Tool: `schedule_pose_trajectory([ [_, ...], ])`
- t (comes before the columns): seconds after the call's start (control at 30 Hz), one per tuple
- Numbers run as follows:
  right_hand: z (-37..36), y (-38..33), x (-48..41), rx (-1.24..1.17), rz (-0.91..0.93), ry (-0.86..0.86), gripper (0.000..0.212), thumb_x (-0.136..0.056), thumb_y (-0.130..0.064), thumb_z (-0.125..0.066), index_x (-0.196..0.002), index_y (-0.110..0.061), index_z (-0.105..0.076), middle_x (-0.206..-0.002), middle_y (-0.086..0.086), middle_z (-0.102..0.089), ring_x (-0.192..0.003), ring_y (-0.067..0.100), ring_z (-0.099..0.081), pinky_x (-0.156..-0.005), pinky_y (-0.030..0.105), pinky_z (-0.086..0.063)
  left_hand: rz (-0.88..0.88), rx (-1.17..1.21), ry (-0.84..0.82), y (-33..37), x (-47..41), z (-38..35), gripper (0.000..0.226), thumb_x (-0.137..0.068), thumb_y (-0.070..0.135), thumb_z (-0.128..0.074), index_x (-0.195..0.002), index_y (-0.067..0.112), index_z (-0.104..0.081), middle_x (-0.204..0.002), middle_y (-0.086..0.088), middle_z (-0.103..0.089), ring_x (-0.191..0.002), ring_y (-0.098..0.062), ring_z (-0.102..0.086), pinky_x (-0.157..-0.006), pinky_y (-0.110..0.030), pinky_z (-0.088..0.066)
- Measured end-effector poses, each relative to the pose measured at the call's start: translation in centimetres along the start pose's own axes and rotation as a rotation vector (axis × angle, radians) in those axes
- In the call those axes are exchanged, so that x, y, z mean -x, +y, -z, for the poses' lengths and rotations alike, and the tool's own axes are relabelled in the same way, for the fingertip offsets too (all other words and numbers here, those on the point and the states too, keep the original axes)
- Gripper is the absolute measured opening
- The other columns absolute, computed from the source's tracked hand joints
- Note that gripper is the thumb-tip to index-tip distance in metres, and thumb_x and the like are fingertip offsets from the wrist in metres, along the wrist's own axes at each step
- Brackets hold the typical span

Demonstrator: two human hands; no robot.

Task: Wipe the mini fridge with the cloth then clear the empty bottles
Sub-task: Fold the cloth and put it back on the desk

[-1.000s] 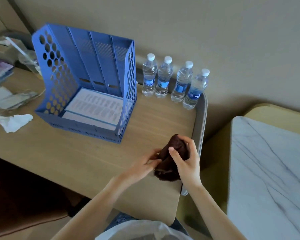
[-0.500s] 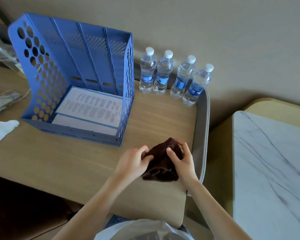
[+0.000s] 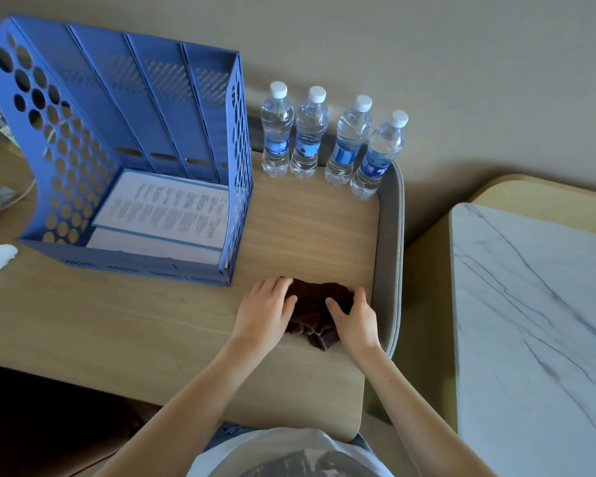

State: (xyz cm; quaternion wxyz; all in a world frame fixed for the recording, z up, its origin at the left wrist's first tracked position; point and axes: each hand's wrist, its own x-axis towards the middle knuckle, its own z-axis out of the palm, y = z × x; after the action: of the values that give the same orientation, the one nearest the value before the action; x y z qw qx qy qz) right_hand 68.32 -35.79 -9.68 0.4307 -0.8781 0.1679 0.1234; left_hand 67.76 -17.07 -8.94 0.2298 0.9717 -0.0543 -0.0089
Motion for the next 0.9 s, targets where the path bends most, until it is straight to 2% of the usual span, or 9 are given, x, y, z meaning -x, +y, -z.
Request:
schedule_pose_trajectory([
  [0.07, -0.3, -0.2, -0.6, -0.084, -0.067, 0.012, 0.053, -0.097, -0.032, -0.066, -0.139, -0.007, -0.045, -0.116, 0.005, -0.063, -0.105, 0.023, -0.063, -0.077, 0.023, -0.048, 0.17, 0.086, -0.103, -0.3, -1.0, -0.5, 0.041, -0.103, 0.032, -0.05, -0.135, 0.006, -0.055, -0.126, -0.012, -0.062, -0.117, -0.034, -0.056, -0.097, -0.041, -0.045],
  [0.13, -0.4, -0.2, -1.2, -0.136, -0.116, 0.029, 0.058, -0.094, -0.027, -0.07, -0.142, -0.008, -0.045, -0.121, 0.006, -0.061, -0.117, 0.027, -0.06, -0.084, 0.027, -0.047, 0.278, 0.17, -0.178, -0.5, -2.3, -0.8, 0.047, -0.104, 0.036, -0.047, -0.137, 0.004, -0.05, -0.13, -0.015, -0.058, -0.122, -0.033, -0.051, -0.103, -0.038, -0.04],
  [0.33, -0.2, 0.6, -1.7, -0.141, -0.134, 0.026, 0.062, -0.086, -0.01, -0.077, -0.142, -0.012, -0.05, -0.133, 0.009, -0.06, -0.125, 0.027, -0.057, -0.1, 0.035, -0.05, 0.379, 0.285, -0.308, -1.3, -3.5, -1.1, 0.044, -0.092, 0.036, -0.066, -0.131, 0.016, -0.061, -0.125, -0.011, -0.049, -0.121, -0.031, -0.049, -0.106, -0.038, -0.041],
  [0.43, 0.0, 0.5, -1.4, -0.103, -0.066, 0.029, 0.057, -0.085, -0.008, -0.077, -0.137, -0.016, -0.054, -0.127, 0.004, -0.062, -0.122, 0.023, -0.058, -0.099, 0.037, -0.052, 0.32, 0.208, -0.243, -1.7, -2.9, -1.1, 0.031, -0.091, 0.039, -0.067, -0.118, 0.023, -0.067, -0.116, -0.006, -0.054, -0.115, -0.027, -0.048, -0.099, -0.037, -0.042],
  [0.57, 0.6, 0.3, -1.4, 0.021, 0.107, 0.057, 0.047, -0.084, -0.007, -0.076, -0.127, -0.016, -0.06, -0.113, -0.004, -0.06, -0.107, 0.019, -0.059, -0.085, 0.025, -0.046, 0.209, 0.202, -0.06, -1.5, -3.0, -0.6, 0.014, -0.095, 0.031, -0.065, -0.098, 0.017, -0.067, -0.081, 0.01, -0.06, -0.086, -0.023, -0.063, -0.068, -0.032, -0.038],
  [0.67, 0.8, 0.3, -1.5, 0.092, 0.18, 0.047, 0.045, -0.087, -0.009, -0.075, -0.129, -0.013, -0.059, -0.12, 0.002, -0.061, -0.107, 0.02, -0.059, -0.085, 0.023, -0.044, 0.182, 0.144, 0.014, -1.3, -3.2, -0.9, 0.017, -0.098, 0.027, -0.061, -0.103, 0.011, -0.066, -0.097, -0.001, -0.066, -0.09, -0.024, -0.06, -0.072, -0.035, -0.044],
  [0.77, 0.5, 0.3, -1.3, 0.133, 0.125, 0.025, 0.05, -0.095, -0.018, -0.068, -0.14, -0.01, -0.048, -0.13, 0.012, -0.057, -0.118, 0.028, -0.058, -0.094, 0.031, -0.049, 0.147, 0.1, 0.007, -1.1, -3.2, -1.2, 0.024, -0.098, 0.024, -0.061, -0.115, 0.008, -0.065, -0.11, -0.008, -0.061, -0.103, -0.027, -0.057, -0.085, -0.04, -0.048],
  [0.83, 0.3, 0.4, -0.4, 0.193, 0.146, 0.09, 0.046, -0.097, -0.025, -0.065, -0.136, -0.008, -0.049, -0.126, 0.014, -0.054, -0.113, 0.031, -0.058, -0.088, 0.033, -0.049, 0.012, 0.121, 0.039, -1.1, -2.8, -0.8, 0.025, -0.093, 0.02, -0.067, -0.115, 0.008, -0.066, -0.109, -0.009, -0.062, -0.103, -0.029, -0.057, -0.086, -0.042, -0.048],
  [0.9, 0.1, 0.9, 1.3, 0.27, 0.306, 0.158, 0.037, -0.092, -0.026, -0.07, -0.121, -0.008, -0.055, -0.113, 0.011, -0.054, -0.1, 0.03, -0.057, -0.08, 0.034, -0.05, -0.199, 0.09, 0.032, -1.5, -1.6, -0.7, 0.025, -0.086, 0.02, -0.074, -0.109, 0.009, -0.069, -0.104, -0.005, -0.064, -0.097, -0.028, -0.062, -0.081, -0.04, -0.051],
])
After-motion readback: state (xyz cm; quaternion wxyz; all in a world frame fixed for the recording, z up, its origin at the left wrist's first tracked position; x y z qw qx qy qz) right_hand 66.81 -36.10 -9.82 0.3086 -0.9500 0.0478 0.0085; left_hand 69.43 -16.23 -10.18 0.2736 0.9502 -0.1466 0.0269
